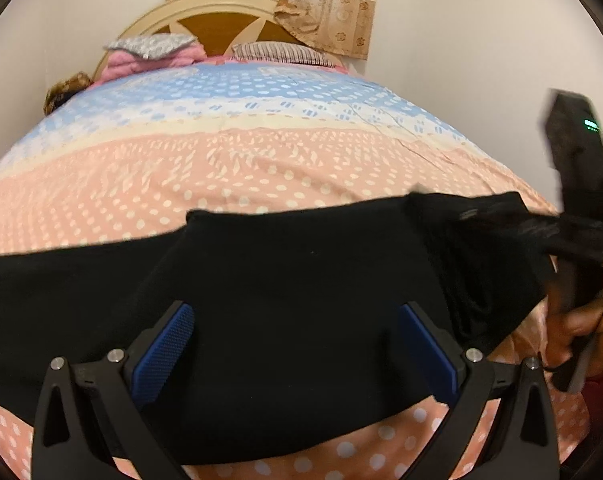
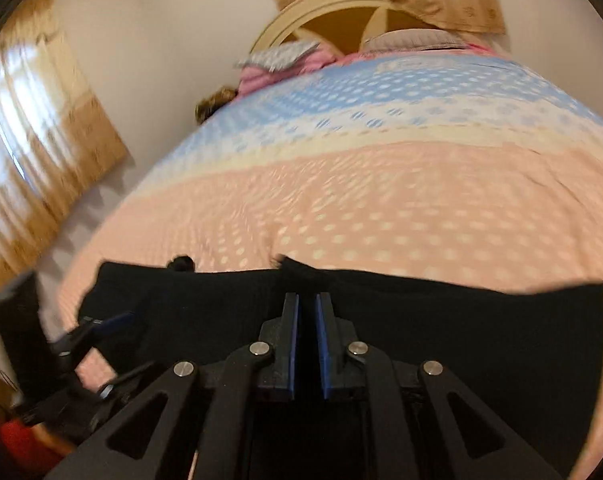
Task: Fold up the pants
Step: 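Close the right tool on the folded pants edge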
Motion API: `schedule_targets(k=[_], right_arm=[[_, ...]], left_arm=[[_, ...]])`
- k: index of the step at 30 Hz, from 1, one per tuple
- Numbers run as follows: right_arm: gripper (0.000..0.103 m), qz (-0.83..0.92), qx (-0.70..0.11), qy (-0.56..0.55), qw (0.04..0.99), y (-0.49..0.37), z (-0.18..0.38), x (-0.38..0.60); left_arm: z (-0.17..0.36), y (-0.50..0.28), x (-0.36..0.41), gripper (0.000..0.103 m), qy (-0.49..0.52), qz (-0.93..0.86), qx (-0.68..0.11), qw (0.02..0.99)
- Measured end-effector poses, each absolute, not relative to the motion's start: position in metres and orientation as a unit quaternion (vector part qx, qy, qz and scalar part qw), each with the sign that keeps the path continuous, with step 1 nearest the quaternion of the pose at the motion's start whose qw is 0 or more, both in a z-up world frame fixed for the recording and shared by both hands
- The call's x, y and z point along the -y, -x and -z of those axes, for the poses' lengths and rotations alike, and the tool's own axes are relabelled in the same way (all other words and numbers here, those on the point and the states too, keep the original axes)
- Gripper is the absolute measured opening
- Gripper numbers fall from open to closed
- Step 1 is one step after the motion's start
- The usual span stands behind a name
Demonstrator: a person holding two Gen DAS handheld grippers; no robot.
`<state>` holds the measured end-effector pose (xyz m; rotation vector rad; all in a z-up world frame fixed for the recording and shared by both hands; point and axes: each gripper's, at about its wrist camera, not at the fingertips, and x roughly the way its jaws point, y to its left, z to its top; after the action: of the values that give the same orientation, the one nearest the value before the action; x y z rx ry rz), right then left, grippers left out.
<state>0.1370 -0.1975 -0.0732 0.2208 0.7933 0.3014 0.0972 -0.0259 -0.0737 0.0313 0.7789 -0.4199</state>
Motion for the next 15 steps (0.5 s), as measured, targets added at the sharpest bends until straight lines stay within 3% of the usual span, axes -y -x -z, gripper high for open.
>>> schedule_targets(k=[4,8,12,15], right_arm=[[0.009,-0.175,-0.383,-0.05,0.906,-0.136,0.088,0.167],[0.009,-0.23,-0.348,-0.163,0.894,-0.11,0.064,0.213],[0.009,-0.123,-0.302,-0.188,0.927,-0.073,0.043,0.273],[0.01,-0.033,-0.31,-0.214,0.926,-0.055,0.05,0.328]], left_arm=[[0.066,-0.093,0.031,0.103,-0.031,0.206,-0.36,0.909],[0.056,-0.097,0.042,0.103,-0.038,0.223,-0.348,0.91],[0.043,-0.1,0.069,0.103,-0.053,0.247,-0.321,0.913],[0.038,-0.106,0.093,0.103,-0.055,0.248,-0.31,0.916]])
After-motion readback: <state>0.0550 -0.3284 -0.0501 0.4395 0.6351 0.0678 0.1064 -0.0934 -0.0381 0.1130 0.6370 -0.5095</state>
